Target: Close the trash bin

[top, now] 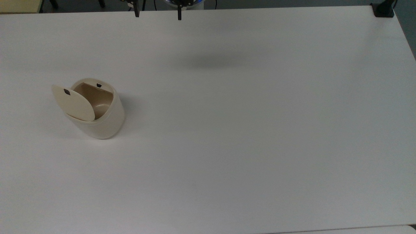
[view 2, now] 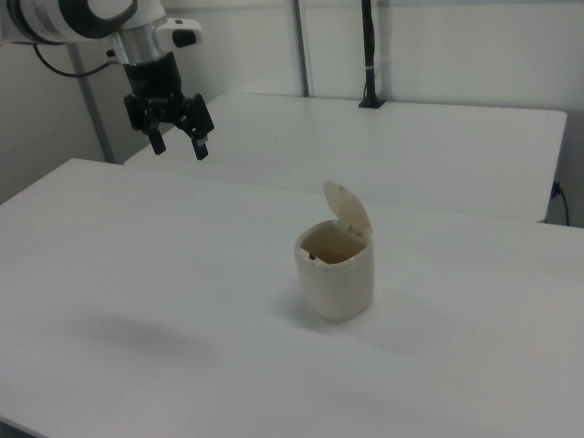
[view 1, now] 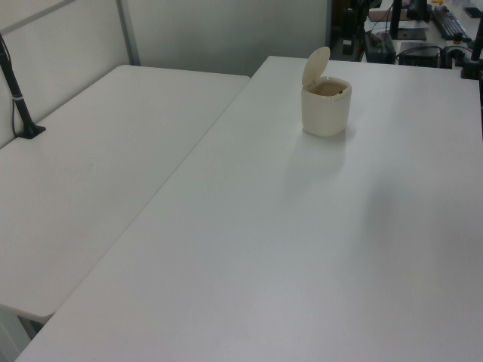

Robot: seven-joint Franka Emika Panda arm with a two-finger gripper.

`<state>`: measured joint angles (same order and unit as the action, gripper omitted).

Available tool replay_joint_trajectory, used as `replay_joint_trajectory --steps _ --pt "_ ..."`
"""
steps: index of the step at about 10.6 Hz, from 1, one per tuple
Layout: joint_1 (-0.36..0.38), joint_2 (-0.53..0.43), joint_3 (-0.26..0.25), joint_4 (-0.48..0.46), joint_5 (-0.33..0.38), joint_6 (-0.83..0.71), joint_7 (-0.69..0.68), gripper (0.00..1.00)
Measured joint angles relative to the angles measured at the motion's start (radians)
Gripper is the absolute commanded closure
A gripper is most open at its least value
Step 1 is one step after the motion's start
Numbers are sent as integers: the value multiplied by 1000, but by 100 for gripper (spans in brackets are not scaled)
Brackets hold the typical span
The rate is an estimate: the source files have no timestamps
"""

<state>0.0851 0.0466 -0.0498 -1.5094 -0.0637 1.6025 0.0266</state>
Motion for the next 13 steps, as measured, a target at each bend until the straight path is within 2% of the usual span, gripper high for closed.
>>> replay_joint_trajectory --steps 6,7,9,10,11,13 --pt "-1 -2 -1 -6 0 0 -1 0" --pt "-1 -2 -1 -7 0 0 -1 6" --pt "-1 -2 -1 -7 0 0 -2 69" --pt "-1 -2 -1 -8 0 0 -14 88" --pt "-1 -2 -1 -8 0 0 -34 100" --pt "-1 -2 -1 -8 0 0 -49 100"
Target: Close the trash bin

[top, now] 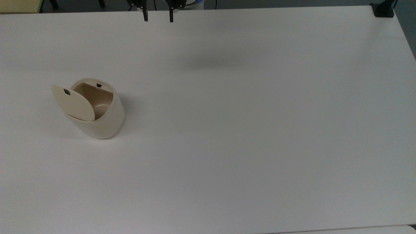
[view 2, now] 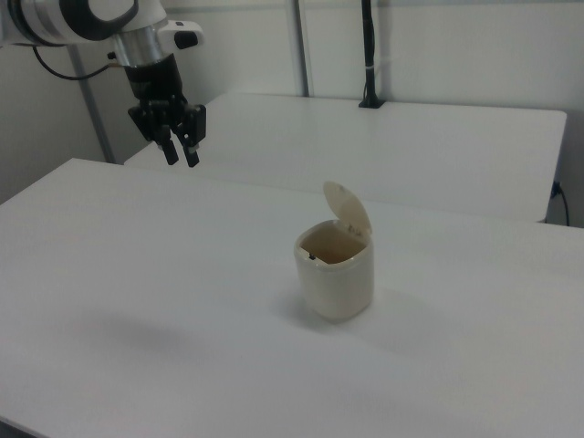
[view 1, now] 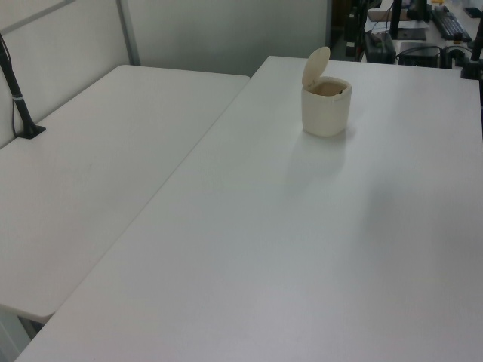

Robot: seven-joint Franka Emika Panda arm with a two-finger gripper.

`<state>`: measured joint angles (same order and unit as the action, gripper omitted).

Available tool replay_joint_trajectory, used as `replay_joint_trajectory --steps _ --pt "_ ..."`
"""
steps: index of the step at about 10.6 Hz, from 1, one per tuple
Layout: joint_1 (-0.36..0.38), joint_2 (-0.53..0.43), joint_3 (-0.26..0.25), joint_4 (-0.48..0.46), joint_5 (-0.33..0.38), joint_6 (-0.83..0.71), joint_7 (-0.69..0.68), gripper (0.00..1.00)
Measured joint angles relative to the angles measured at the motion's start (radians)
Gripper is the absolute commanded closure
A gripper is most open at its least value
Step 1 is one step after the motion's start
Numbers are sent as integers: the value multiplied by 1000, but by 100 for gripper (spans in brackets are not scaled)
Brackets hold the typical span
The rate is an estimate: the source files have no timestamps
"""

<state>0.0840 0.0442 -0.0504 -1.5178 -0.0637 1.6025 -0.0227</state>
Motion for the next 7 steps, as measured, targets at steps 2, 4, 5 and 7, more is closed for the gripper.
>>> replay_joint_trajectory --steps 2,4,5,7 --pt "0 0 0 -1 0 0 -4 100" --pt "0 0 -1 -4 0 0 -4 100" --pt "-1 0 -1 -5 0 0 -2 100" --pt "-17 6 -6 -6 0 25 44 100"
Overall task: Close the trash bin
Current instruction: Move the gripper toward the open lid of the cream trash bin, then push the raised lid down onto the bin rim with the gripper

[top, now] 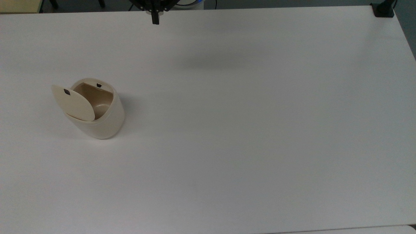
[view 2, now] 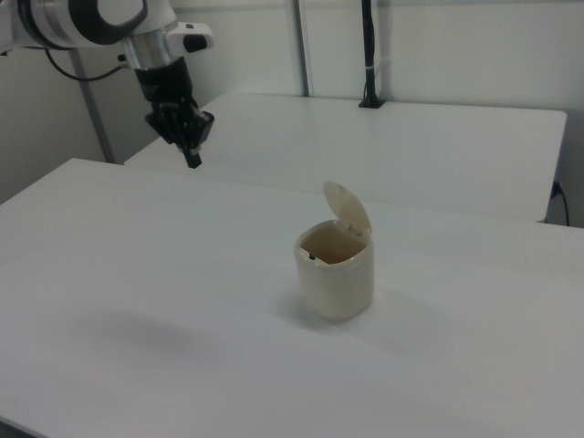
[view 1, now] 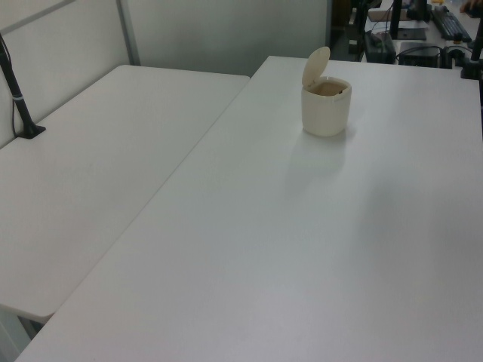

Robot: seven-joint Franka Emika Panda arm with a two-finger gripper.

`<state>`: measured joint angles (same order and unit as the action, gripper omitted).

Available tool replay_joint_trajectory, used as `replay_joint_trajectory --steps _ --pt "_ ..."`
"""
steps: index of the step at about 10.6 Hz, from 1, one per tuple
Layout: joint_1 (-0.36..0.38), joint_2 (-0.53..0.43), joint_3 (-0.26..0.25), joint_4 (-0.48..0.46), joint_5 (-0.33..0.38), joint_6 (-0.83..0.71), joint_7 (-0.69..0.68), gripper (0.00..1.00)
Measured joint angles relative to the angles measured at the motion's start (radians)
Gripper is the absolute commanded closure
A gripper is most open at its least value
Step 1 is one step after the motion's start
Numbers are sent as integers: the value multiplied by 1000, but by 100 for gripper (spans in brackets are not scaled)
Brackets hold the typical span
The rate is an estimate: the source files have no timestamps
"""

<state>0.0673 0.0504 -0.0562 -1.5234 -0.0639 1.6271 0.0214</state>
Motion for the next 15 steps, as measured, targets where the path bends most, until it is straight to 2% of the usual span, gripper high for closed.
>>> replay_joint_trajectory --steps 5,8,11,15 --pt "-189 86 -8 -2 -1 312 102 100" --pt "-274 137 -11 -4 -1 525 152 100" --pt "-296 209 -21 -5 -1 681 185 100" --pt "-306 256 -30 -5 -1 689 192 100"
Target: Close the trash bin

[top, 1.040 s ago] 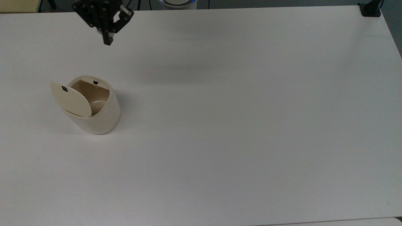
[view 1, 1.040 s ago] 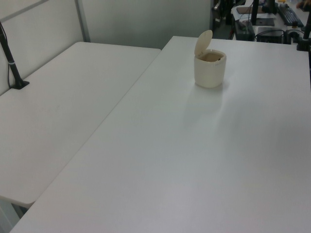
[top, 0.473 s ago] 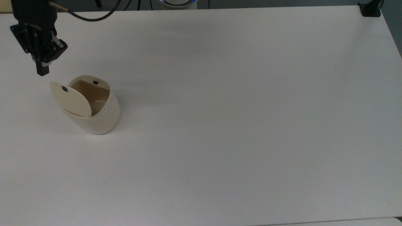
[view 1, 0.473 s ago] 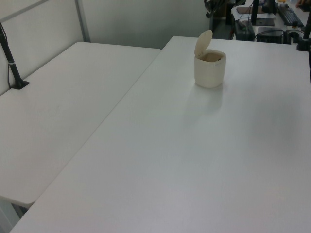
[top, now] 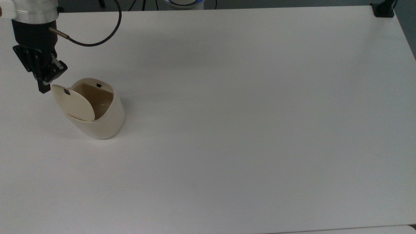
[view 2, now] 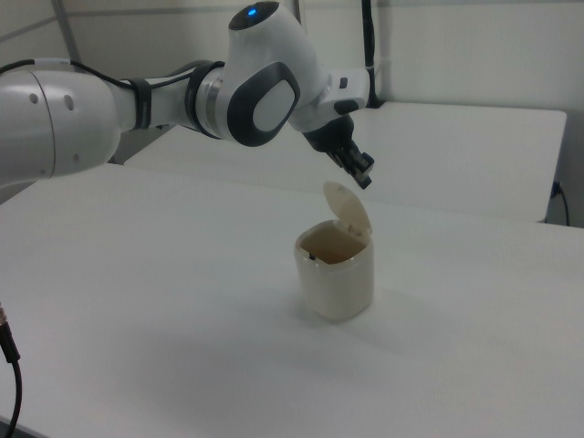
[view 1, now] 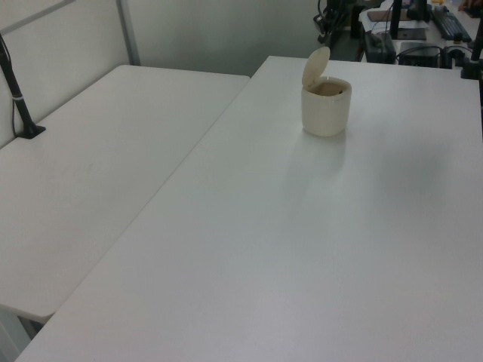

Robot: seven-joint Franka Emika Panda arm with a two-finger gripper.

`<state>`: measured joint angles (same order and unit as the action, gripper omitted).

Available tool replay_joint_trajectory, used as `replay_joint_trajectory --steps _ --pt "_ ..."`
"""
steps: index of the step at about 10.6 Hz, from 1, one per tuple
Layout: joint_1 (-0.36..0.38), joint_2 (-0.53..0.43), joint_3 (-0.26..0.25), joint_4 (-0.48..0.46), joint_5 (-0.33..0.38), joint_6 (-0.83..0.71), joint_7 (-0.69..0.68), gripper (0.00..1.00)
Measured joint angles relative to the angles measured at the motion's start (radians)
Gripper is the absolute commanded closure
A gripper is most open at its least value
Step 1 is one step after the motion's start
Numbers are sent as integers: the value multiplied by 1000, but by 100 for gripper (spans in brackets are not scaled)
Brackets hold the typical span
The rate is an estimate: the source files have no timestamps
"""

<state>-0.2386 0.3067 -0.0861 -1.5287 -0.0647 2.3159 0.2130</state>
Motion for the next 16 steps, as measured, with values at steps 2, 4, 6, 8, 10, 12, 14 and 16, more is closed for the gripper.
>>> replay_joint_trajectory --steps 2,4,6,8,10,12,14,16 --pt "3 3 0 -3 0 -33 0 100" --pt "7 4 4 -3 0 -122 -17 100" --pt "9 4 10 -3 0 -192 -49 100" --pt "19 5 12 -9 0 -257 -90 100" --pt "43 9 13 -36 0 -275 -98 100" --pt "58 21 13 -55 0 -276 -99 100" --pt "59 40 13 -58 -1 -276 -101 100" --pt "59 44 13 -57 -1 -276 -103 100"
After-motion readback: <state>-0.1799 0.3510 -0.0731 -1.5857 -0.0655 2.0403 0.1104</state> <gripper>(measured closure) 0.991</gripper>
